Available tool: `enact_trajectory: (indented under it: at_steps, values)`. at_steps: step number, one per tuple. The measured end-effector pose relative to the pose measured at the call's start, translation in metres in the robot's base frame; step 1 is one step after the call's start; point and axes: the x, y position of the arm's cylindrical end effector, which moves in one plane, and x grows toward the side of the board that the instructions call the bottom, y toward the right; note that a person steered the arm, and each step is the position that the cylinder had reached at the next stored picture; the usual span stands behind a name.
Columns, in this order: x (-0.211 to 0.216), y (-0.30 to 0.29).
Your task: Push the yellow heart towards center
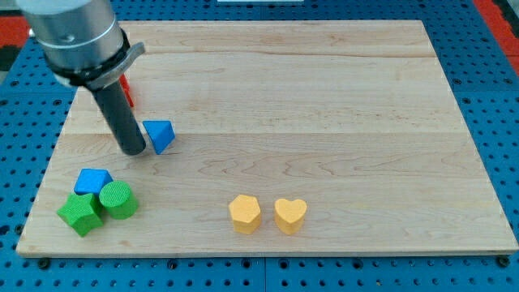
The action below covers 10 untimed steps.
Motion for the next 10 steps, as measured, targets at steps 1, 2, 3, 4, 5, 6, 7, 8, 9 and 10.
enact_trajectory:
  at_steps: [1,2,3,4,5,6,7,8,9,10]
  values:
    - [-0.008,0.069]
    - [-0.015,0.093]
    - [-0.023,0.067]
    - [-0.045,0.091]
    - [-0.049,0.114]
    - [-0.036,0.120]
    - [0.033,0.120]
    - [0.067,0.105]
    - [0.094,0.081]
    - [0.104,0.062]
